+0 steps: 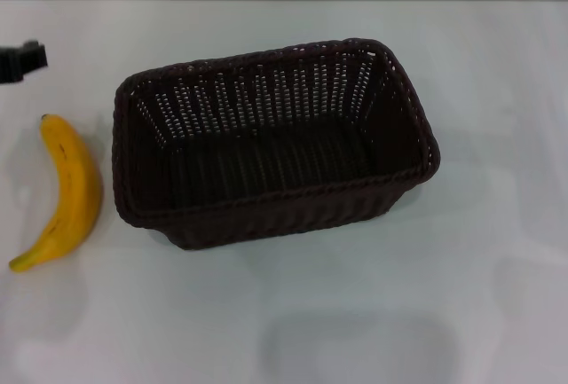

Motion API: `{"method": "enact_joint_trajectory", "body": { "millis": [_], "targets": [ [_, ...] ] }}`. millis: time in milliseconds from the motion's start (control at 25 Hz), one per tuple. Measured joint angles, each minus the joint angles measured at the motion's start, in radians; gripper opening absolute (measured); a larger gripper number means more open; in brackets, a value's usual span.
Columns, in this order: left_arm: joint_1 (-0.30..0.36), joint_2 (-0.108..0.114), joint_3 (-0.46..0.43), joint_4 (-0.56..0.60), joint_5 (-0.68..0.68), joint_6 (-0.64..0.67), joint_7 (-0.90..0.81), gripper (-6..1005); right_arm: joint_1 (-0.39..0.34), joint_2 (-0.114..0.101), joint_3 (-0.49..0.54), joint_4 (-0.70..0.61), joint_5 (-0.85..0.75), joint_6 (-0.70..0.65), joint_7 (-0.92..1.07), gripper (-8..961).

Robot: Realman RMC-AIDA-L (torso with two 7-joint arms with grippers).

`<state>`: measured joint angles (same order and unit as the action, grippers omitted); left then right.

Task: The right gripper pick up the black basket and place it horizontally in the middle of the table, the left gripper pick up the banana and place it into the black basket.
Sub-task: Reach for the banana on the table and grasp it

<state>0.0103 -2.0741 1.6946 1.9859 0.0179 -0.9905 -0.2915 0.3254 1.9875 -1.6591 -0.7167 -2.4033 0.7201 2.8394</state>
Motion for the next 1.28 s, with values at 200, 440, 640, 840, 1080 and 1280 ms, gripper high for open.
{"method": "enact_joint_trajectory", "body": {
  "millis": [200, 440, 640, 840, 1080, 1280],
  "targets": [
    [-0.021, -0.003, 0.001, 0.012, 0.001, -0.107, -0.005, 875, -0.007, 0.0, 0.005, -0.006, -0.003, 0.002, 0.0, 841],
    [-0.002, -0.003, 0.005, -0.013, -0.009, -0.066, -0.026, 875, -0.01, -0.003, 0.005, -0.009, -0.003, 0.004, 0.0, 841],
    [0.002, -0.003, -0.01, -0.094, -0.057, 0.0, -0.039, 875, -0.013, -0.003, 0.005, -0.016, -0.004, 0.006, 0.0, 841],
    [-0.014, -0.003, -0.013, -0.179, -0.072, 0.037, -0.037, 875, -0.014, -0.002, 0.004, -0.021, -0.004, 0.006, 0.0, 841],
    [-0.042, -0.002, -0.02, -0.267, -0.114, 0.084, -0.024, 872, -0.015, 0.0, 0.002, -0.032, -0.003, 0.002, 0.0, 840],
    [-0.062, -0.003, -0.021, -0.316, -0.118, 0.101, -0.023, 869, -0.016, 0.001, 0.0, -0.033, -0.004, 0.001, 0.0, 840]
  ]
}}
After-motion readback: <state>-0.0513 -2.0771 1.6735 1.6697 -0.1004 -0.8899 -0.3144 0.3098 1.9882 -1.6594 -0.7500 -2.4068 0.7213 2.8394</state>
